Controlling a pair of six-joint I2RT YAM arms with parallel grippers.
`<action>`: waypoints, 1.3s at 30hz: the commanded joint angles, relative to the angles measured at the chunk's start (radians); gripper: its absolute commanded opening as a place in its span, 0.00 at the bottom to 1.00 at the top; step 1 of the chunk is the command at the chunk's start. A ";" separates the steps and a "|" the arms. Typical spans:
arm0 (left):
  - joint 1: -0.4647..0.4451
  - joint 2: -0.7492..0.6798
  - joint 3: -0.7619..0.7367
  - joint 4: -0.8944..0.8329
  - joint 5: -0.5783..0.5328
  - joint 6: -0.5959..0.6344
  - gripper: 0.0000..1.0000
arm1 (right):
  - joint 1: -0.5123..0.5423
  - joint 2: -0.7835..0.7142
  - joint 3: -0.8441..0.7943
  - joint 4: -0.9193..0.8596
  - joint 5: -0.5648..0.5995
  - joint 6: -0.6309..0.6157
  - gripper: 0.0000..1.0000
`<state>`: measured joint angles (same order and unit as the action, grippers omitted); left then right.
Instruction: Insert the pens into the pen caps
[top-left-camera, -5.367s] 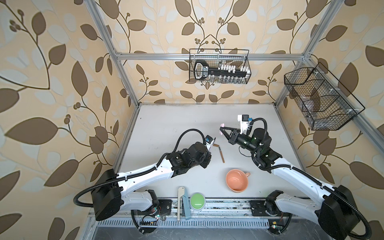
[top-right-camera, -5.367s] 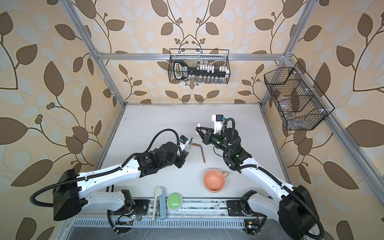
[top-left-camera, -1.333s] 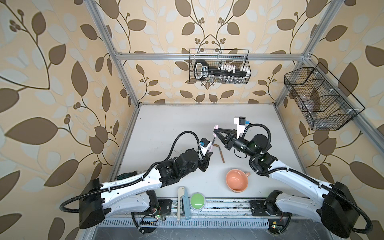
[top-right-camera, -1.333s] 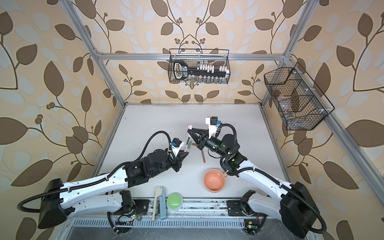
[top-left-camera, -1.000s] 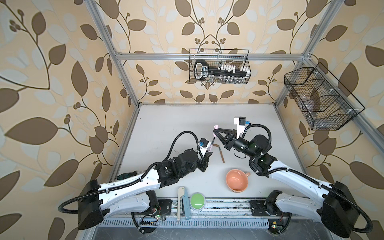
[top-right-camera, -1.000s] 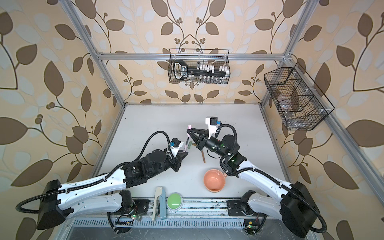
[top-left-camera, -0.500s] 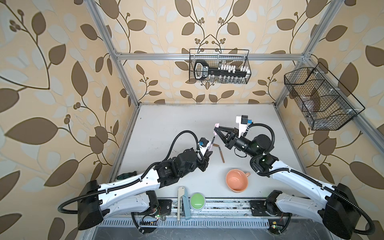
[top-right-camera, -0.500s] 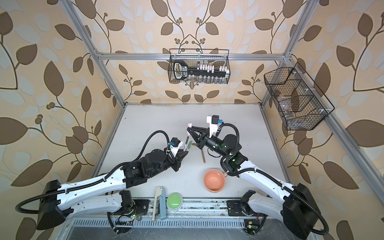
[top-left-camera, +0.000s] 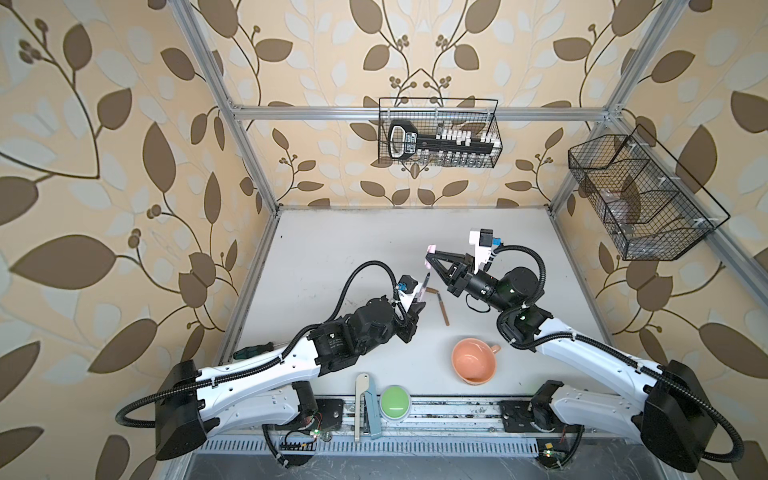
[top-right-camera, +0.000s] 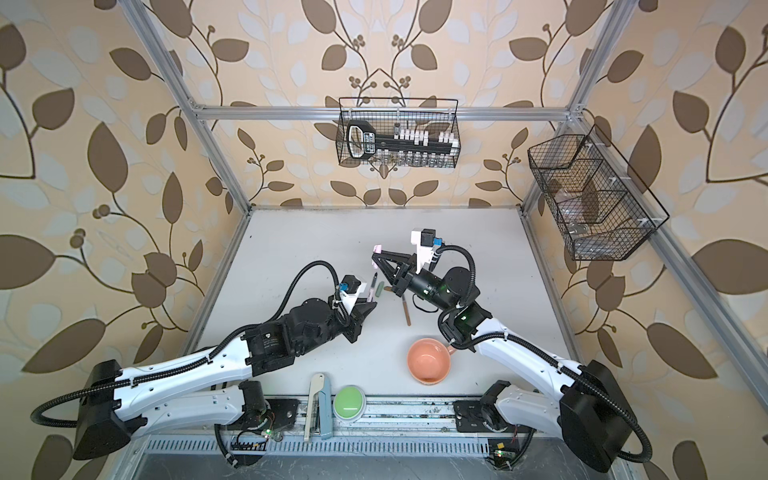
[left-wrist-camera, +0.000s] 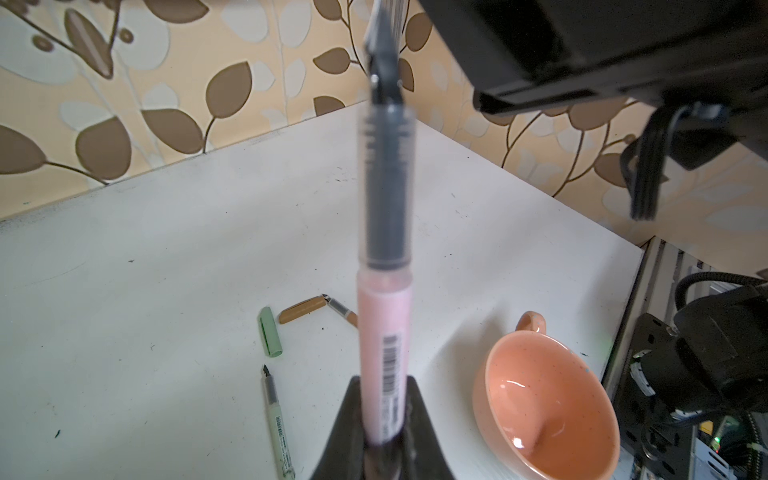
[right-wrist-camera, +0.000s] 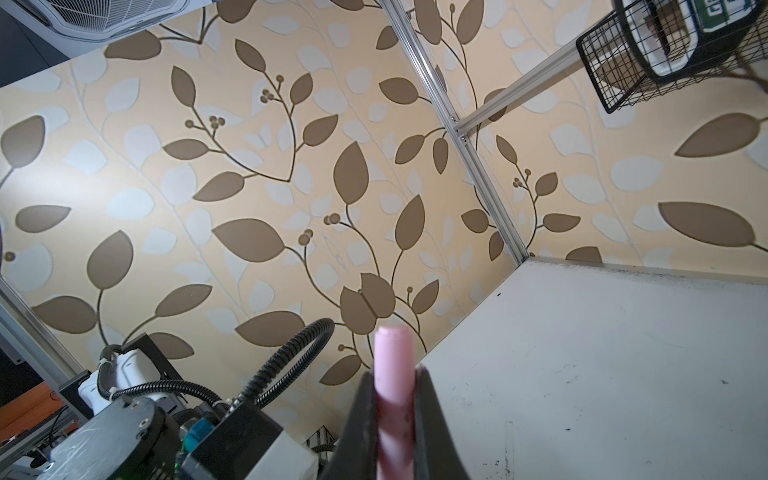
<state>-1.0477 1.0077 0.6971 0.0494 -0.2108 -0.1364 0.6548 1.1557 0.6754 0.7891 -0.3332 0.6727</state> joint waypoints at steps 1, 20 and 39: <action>-0.003 -0.027 -0.004 0.045 -0.001 0.015 0.00 | 0.013 0.002 0.018 0.017 -0.005 -0.002 0.03; -0.003 0.003 0.003 0.046 -0.031 0.018 0.00 | 0.021 -0.048 -0.022 -0.033 -0.002 -0.014 0.03; -0.002 -0.015 0.009 0.053 -0.024 0.024 0.00 | 0.039 -0.044 -0.039 -0.063 0.017 -0.026 0.03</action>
<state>-1.0477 1.0145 0.6971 0.0559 -0.2192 -0.1284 0.6834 1.1015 0.6559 0.7223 -0.3248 0.6533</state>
